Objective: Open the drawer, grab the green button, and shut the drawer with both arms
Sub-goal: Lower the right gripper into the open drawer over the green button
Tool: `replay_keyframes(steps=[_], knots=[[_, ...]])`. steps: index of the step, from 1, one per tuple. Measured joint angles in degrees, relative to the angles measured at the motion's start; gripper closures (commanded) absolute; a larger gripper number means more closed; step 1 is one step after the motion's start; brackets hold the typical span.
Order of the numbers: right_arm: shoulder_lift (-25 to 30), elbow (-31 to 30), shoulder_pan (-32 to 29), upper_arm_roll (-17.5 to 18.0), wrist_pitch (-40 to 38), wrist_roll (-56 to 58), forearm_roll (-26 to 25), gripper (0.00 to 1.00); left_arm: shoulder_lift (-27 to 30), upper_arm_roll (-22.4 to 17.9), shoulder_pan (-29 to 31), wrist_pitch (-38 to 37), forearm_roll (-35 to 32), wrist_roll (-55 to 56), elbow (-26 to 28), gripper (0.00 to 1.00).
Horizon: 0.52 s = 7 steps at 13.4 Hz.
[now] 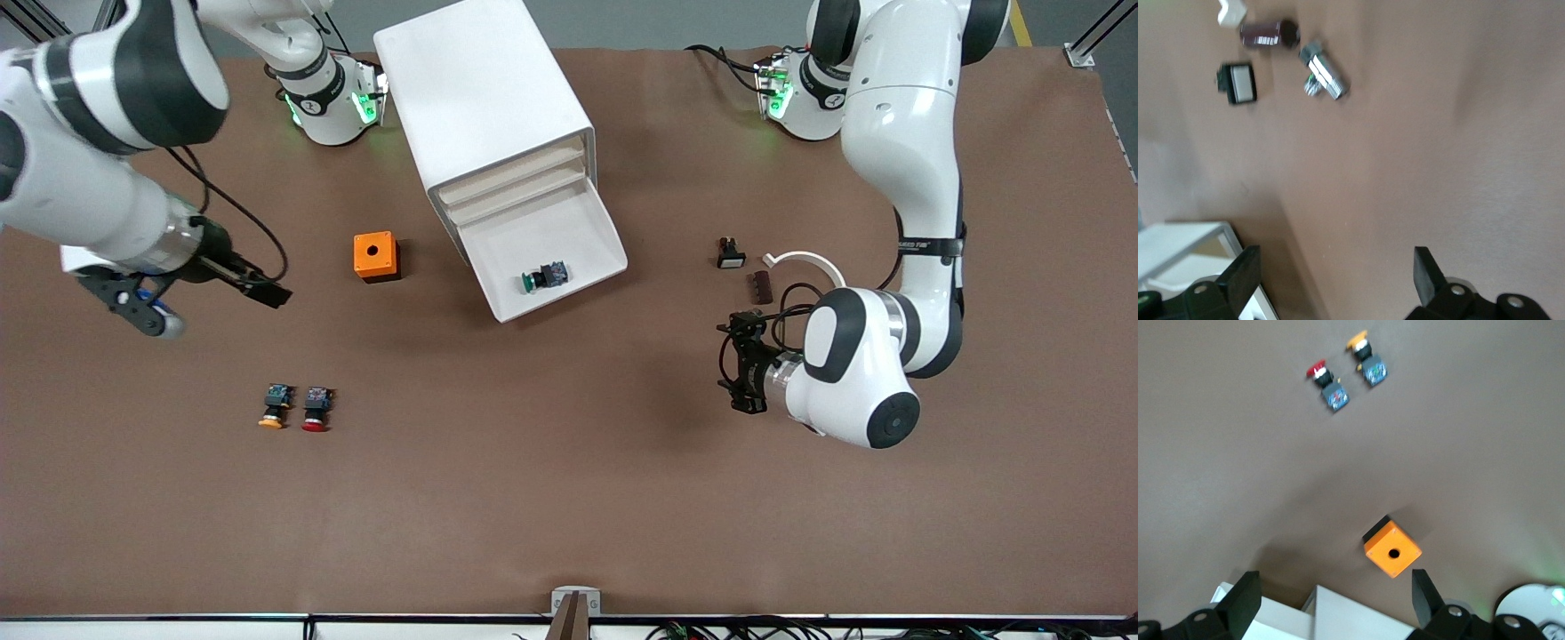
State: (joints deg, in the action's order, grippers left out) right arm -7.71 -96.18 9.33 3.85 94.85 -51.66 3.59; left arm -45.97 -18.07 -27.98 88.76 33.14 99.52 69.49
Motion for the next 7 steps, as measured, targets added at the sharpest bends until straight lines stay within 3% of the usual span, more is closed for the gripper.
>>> replay_keyframes(steps=[4, 7], knots=[[-1.91, -4.21, 5.69, 0.07, 6.42, -13.62, 6.48, 0.0, 2.74, -0.03, -0.24, 0.0, -9.24, -9.74, -0.16, 0.0], [-2.79, -7.38, 10.67, 0.12, 13.13, -22.98, 7.08, 0.0, 3.51, -0.14, -0.25, -0.03, -12.29, -19.82, -0.13, 0.0]])
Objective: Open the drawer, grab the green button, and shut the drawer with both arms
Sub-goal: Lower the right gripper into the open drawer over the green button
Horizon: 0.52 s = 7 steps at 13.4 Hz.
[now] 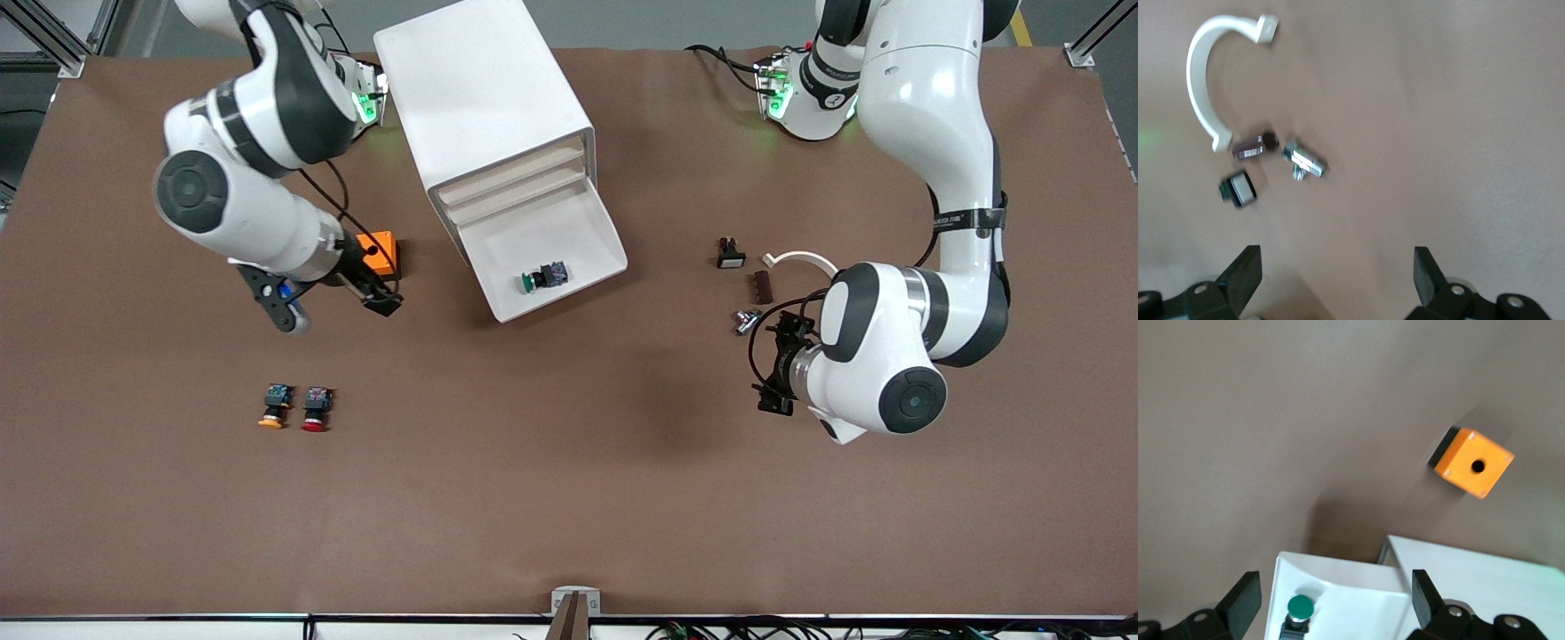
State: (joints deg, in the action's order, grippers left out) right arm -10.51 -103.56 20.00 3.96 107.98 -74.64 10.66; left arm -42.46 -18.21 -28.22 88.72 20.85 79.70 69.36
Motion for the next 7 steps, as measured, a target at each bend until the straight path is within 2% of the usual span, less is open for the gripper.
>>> replay_keyframes(steps=[4, 7], knots=[[-3.57, -2.22, 8.11, 0.1, 9.61, -11.38, 0.07, 0.0, 0.08, 0.01, -0.37, 0.0, -1.7, -10.21, 0.01, 0.0], [-6.72, -2.8, 12.37, 0.11, 15.17, -17.03, 0.07, 0.0, 0.14, 0.29, -0.64, 0.27, -1.72, -13.78, 0.01, 0.0]])
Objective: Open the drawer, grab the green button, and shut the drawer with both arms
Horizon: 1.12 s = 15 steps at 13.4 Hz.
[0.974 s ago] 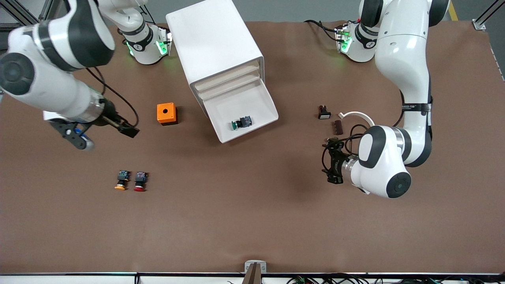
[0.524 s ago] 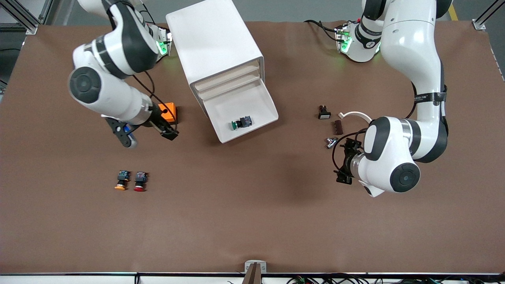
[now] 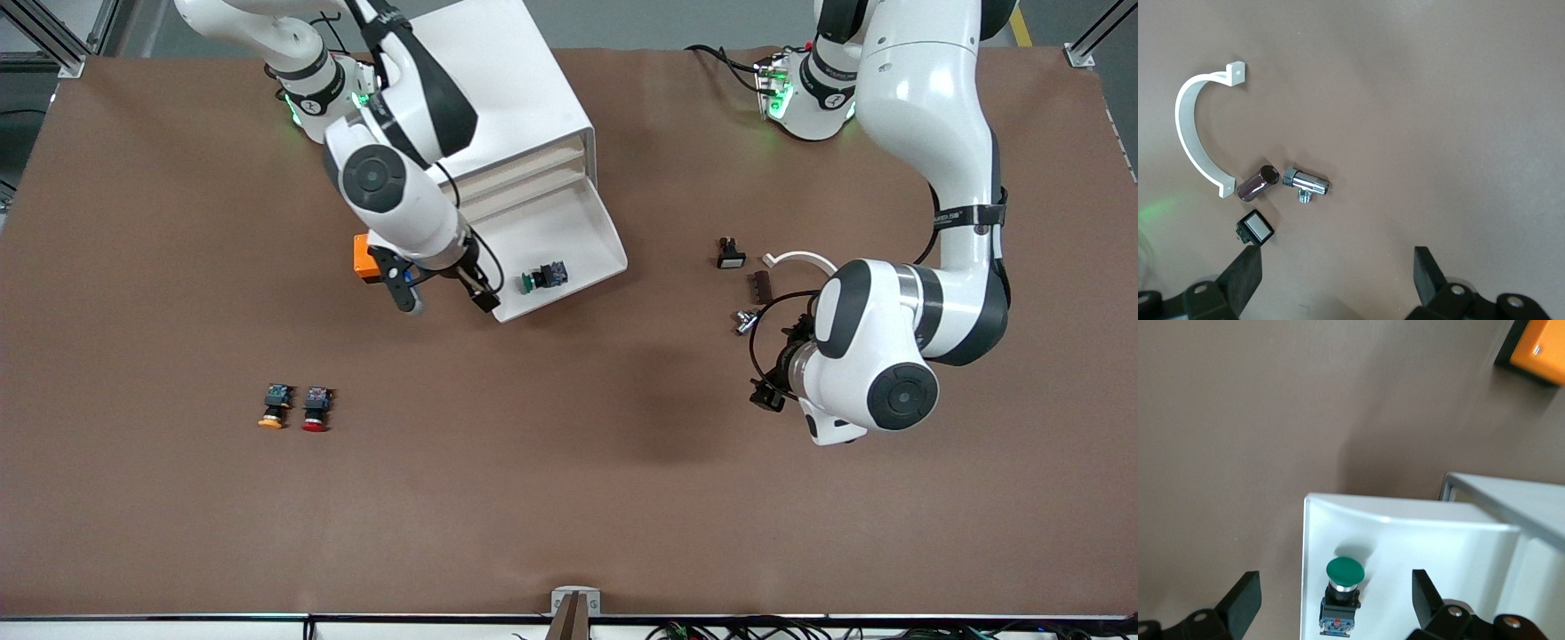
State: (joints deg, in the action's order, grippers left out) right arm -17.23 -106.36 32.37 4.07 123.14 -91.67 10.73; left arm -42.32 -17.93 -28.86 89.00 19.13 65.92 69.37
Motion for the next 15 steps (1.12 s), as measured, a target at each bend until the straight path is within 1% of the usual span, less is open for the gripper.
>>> replay_keyframes(steps=[3, 6, 12, 13, 15], knots=[[-2.29, -0.05, 2.95, -0.04, 3.65, -3.82, 0.0, 0.0, 0.12, 0.9, -0.62, 1.17, 0.0, -1.02, -0.01, 0.0], [-4.2, -0.07, 5.93, -0.09, 5.74, -6.49, 0.0, 0.0, 0.72, 0.93, -0.85, 1.35, -0.04, -2.55, -0.03, 0.0], [-7.8, -0.12, 8.62, -0.18, 9.23, -8.96, -0.57, 0.0, 1.1, 1.03, -0.36, 2.77, -0.96, -8.77, 0.08, 0.0], [-8.3, -0.12, 8.87, -0.18, 9.87, -9.13, -0.57, 0.01, 1.14, 1.55, -0.36, 3.47, -0.95, -9.11, 0.09, 0.0], [-9.14, -0.11, 9.34, -0.19, 11.11, -9.41, -0.58, 0.1, 1.17, 3.52, -0.54, 5.57, -0.95, -9.3, 0.24, 0.0]])
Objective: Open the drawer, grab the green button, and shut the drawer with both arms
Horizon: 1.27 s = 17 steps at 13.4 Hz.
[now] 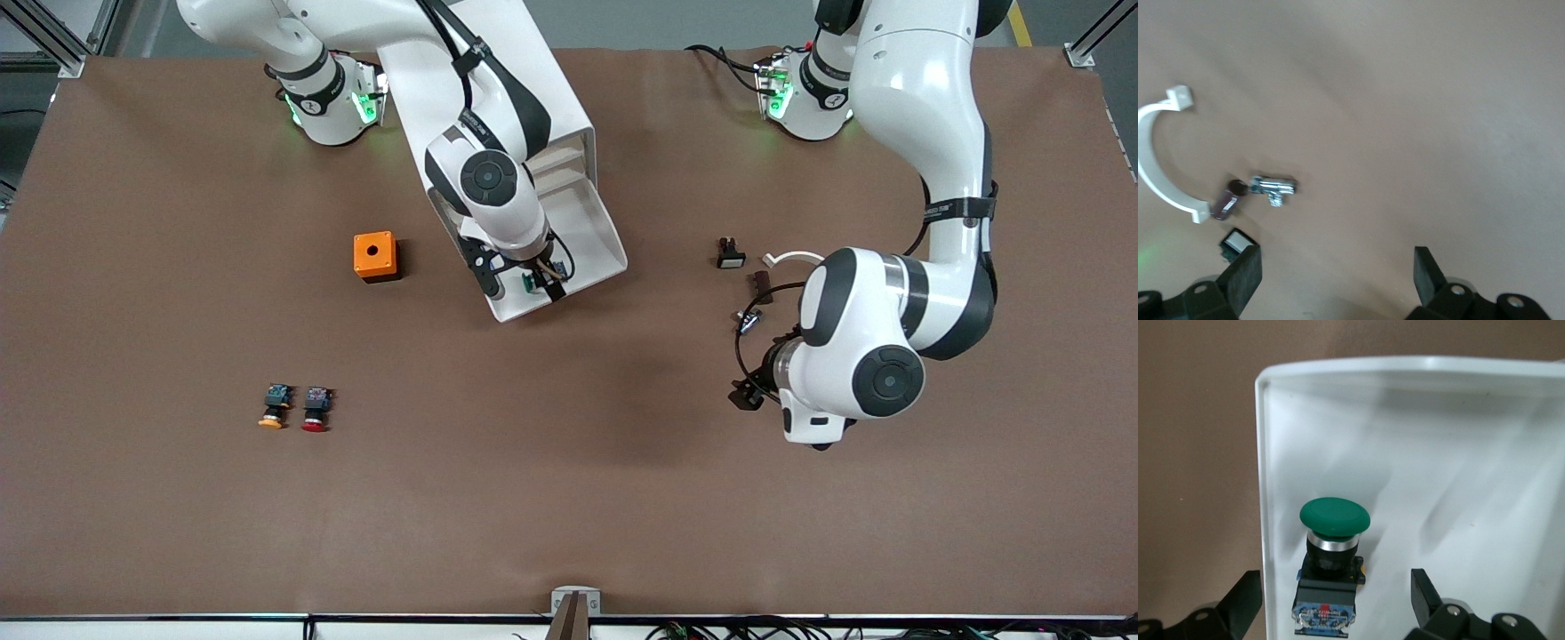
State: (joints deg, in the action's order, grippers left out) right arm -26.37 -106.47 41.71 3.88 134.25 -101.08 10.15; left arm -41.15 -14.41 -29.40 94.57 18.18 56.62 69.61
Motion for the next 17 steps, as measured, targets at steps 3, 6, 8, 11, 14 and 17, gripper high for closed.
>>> replay_keyframes(steps=[3, 6, 8, 11, 14, 17], knots=[[-0.38, 0.0, 0.23, -0.04, 0.4, -0.02, -0.03, 0.21, -0.05, 1.74, -0.55, 1.89, 0.0, 0.0, 1.09, 0.0], [-0.38, 0.07, 0.23, -0.08, 0.4, 0.0, -0.05, 0.66, -0.77, 4.24, -0.58, 3.8, 0.0, 1.65, 1.7, 0.0], [-0.37, 0.32, 0.23, -0.11, 0.4, 0.02, -0.06, 0.84, -1.22, 5.1, -0.96, 4.41, 0.01, 2.43, 1.74, 0.0], [-0.36, 0.84, 0.24, -0.1, 0.42, 0.81, -0.12, 1.0, -1.69, 5.3, -2.68, 6.99, 0.19, 3.17, 1.81, 0.0], [-0.2, 1.86, 0.24, -0.18, -0.06, 5.93, -0.17, 1.0, -2.13, 5.36, -4.4, 10.23, 2.79, 3.47, 1.83, 0.0], [0.38, 6.14, -0.65, -1.05, -6.05, 14.3, -0.22, 1.0, -3.49, 5.41, -6.86, 14.61, 3.71, 3.47, 2.04, 0.0]])
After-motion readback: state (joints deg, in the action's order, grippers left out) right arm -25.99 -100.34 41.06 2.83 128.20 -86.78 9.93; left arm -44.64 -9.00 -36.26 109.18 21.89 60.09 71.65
